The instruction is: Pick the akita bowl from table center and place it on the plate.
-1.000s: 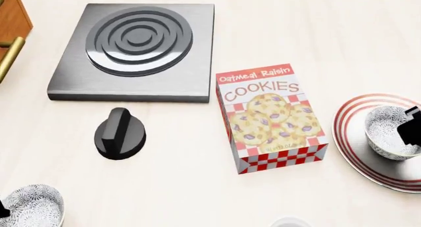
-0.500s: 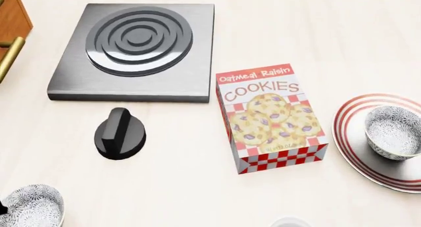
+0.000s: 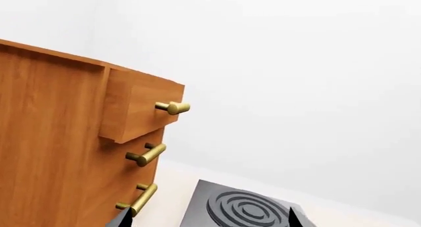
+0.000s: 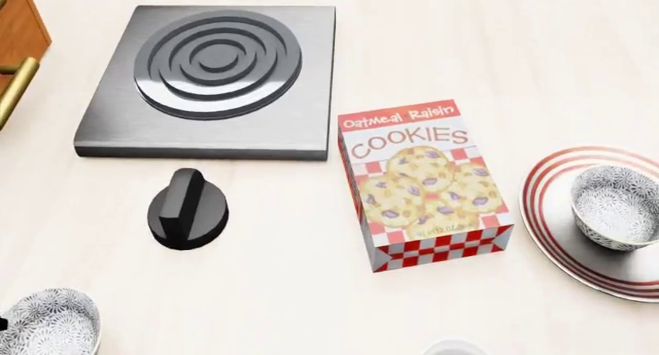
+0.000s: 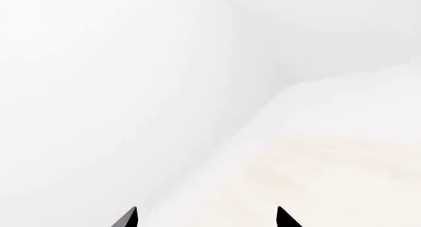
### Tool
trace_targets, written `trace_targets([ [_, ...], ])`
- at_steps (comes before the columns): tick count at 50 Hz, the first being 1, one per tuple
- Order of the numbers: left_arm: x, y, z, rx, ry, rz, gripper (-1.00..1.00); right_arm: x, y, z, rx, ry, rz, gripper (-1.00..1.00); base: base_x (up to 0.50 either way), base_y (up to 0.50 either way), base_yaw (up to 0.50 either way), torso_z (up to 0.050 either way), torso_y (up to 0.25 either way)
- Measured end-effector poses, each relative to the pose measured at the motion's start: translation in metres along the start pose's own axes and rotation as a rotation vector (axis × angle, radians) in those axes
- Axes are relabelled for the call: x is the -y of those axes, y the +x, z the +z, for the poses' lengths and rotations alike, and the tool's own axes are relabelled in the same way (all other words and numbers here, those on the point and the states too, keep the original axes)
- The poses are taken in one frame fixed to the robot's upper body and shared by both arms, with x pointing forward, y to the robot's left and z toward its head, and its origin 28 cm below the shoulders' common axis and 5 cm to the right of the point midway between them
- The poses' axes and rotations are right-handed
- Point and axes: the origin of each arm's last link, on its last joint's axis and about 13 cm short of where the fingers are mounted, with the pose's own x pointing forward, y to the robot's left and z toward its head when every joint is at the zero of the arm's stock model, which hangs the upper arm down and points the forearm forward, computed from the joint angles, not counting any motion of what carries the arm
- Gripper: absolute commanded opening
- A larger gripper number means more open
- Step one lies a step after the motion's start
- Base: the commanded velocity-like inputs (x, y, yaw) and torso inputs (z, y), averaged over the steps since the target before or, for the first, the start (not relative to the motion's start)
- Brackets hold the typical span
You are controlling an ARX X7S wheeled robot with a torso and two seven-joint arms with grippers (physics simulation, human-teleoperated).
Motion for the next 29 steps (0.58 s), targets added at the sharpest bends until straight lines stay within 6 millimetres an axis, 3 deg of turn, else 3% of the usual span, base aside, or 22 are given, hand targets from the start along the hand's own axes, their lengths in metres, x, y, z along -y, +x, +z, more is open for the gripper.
trace_targets([
  [29, 0.004, 0.008, 0.007, 0.025, 0.010, -0.030, 1.00, -0.057, -0.087, 0.070, 0.195, -0.096, 0.308, 1.00, 0.00, 0.00, 0.00, 0.000, 0.000],
])
